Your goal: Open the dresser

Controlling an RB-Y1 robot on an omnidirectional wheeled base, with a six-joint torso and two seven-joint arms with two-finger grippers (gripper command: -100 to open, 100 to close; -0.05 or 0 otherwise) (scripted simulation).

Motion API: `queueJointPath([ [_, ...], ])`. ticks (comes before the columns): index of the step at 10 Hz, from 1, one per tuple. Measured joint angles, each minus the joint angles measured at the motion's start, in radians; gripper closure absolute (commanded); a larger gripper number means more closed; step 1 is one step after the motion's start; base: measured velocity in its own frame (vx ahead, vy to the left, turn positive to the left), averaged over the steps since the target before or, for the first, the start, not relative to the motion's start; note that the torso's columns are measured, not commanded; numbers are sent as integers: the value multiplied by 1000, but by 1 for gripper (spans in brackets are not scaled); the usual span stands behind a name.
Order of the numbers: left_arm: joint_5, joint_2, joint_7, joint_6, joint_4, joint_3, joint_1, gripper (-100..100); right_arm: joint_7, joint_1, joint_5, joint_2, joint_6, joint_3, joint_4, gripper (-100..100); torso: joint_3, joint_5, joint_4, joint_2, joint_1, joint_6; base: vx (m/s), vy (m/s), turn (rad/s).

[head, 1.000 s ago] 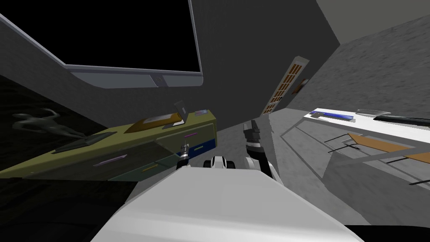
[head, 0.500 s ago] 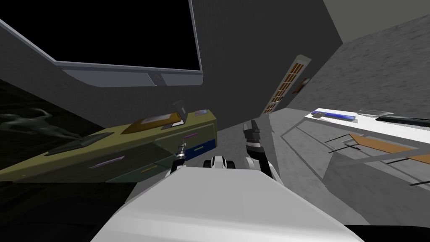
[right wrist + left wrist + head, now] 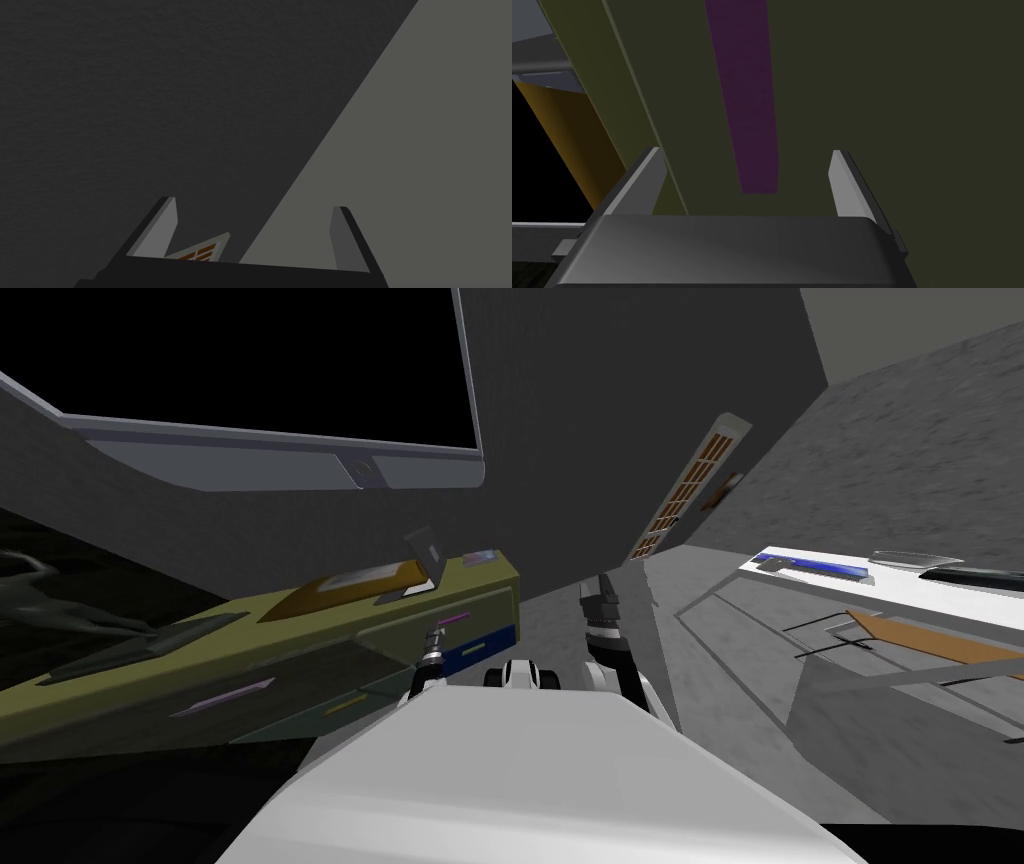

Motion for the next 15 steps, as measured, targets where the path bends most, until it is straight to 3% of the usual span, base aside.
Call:
queueJointPath([
  [5, 1, -114, 0, 6, -10, 2, 2, -100, 0, 0, 0, 0, 0, 0, 0, 0, -4, 1, -2, -6, 3, 0, -1, 0, 0],
  [7, 3, -114, -1, 21, -29, 5, 4, -100, 0, 0, 0, 0, 0, 0, 0, 0, -5, 1, -2, -8, 3, 0, 59, 15, -14],
  [8, 4, -114, -1, 25, -31, 5, 4, 100, 0, 0, 0, 0, 0, 0, 0, 0, -4, 1, -2, -6, 2, 0, 7, 2, 1],
  [15, 4, -119, 4, 36, -68, -9, 42, 100, 0, 0, 0, 0, 0, 0, 0, 0, -5, -1, -1, -6, 1, 0, -147, -71, 7],
])
